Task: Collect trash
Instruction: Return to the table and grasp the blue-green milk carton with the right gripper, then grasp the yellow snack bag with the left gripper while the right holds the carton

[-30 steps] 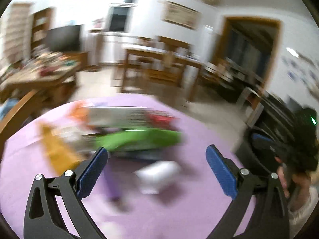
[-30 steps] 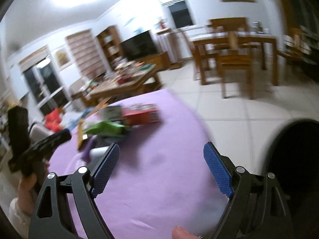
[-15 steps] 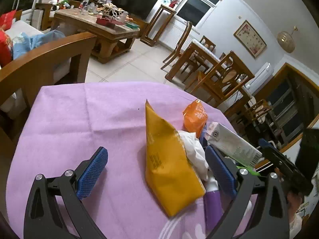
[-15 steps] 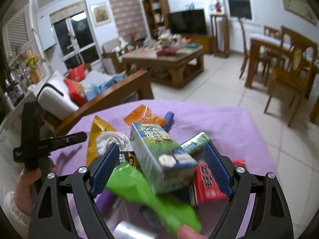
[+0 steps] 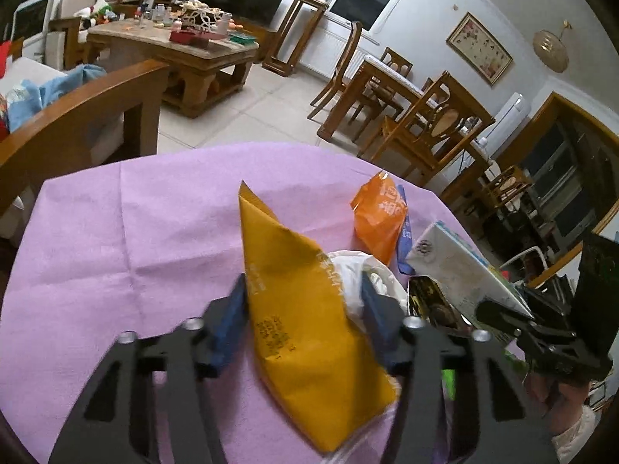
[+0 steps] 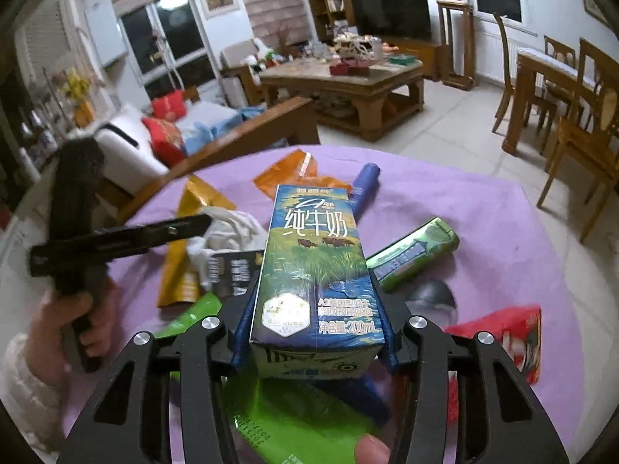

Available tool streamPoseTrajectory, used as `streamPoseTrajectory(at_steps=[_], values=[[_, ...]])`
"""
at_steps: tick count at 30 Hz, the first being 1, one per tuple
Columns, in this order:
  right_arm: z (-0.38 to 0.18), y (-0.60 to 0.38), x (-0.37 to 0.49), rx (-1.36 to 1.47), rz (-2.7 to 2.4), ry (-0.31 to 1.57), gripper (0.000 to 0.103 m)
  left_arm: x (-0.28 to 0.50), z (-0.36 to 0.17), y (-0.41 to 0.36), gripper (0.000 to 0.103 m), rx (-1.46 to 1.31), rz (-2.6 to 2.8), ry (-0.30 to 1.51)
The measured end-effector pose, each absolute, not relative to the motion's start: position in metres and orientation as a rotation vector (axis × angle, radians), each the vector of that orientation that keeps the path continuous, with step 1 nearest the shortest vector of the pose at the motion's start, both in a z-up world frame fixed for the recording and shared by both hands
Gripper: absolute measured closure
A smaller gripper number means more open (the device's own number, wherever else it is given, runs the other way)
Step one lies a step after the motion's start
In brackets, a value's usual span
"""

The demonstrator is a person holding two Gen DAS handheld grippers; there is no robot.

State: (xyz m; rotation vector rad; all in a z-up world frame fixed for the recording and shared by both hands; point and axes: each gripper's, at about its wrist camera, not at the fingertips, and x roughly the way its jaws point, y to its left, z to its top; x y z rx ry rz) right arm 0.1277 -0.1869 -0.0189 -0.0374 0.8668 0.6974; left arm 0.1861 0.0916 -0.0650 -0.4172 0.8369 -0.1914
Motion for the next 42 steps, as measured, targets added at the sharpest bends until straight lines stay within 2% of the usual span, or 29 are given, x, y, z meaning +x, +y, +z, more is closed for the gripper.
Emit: streamPoseTrajectory(at_steps=[4,10,15,29,32,34,36,42], values=[[-0.001,-0.200,0.107,0.050,0.720,0.817,0.054,0.179,-0.066,0.094,0.059,-0.431,-0.224,0.824],[0.034,-0.231,0.060,0.163,0.740,0.717,0.054,0.154,-0.044,0.100,0.060,-0.424,-0.213,0.696],[0.042,-0.263,0.019,0.228,0.725,0.683,0.054,0.130,-0.031,0.104,0.060,-0.441,-0.225,0.637],[0.010,-0.286,-0.038,0.258,0.727,0.755,0.053,0.076,-0.036,0.074,0.059,-0.294,-0.345,0.772],[0.007,-0.288,-0.046,0.255,0.730,0.762,0.053,0.068,-0.039,0.076,0.051,-0.289,-0.349,0.802],[0.005,-0.287,-0.048,0.244,0.726,0.763,0.053,0.062,-0.042,0.077,0.034,-0.278,-0.335,0.817],[0.002,-0.287,-0.053,0.238,0.723,0.769,0.053,0.061,-0.044,0.080,0.031,-0.285,-0.331,0.821],[0.001,-0.282,-0.065,0.232,0.733,0.772,0.053,0.072,-0.053,0.097,0.032,-0.421,-0.337,0.833]])
